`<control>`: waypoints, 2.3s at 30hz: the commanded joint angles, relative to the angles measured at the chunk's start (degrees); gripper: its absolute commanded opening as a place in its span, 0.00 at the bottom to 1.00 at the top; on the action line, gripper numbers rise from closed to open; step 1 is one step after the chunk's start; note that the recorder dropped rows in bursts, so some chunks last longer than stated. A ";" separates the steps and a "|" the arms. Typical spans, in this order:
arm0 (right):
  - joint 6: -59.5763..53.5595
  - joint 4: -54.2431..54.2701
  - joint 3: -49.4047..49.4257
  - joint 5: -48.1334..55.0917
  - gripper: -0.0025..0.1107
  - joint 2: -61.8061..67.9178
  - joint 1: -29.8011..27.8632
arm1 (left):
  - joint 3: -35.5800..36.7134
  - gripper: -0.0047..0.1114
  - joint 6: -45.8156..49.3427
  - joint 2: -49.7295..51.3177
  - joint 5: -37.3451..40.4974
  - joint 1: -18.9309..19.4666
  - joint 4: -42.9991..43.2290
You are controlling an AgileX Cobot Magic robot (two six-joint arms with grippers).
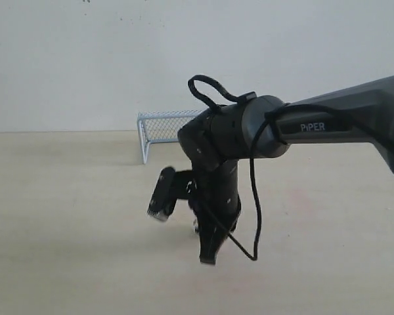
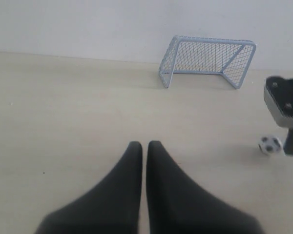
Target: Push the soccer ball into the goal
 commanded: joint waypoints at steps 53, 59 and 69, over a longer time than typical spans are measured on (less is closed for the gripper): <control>53.35 -13.85 45.34 -9.13 0.02 -88.36 -14.45 | 0.20 0.08 0.29 -0.19 -0.17 0.17 0.18; 53.35 -13.85 45.34 -9.13 0.02 -89.21 -14.45 | 0.20 0.08 0.29 -0.19 -0.17 0.17 0.18; 53.46 -13.85 45.34 -8.94 0.02 -90.48 -14.45 | 0.20 0.08 0.29 -0.19 -0.17 0.17 0.18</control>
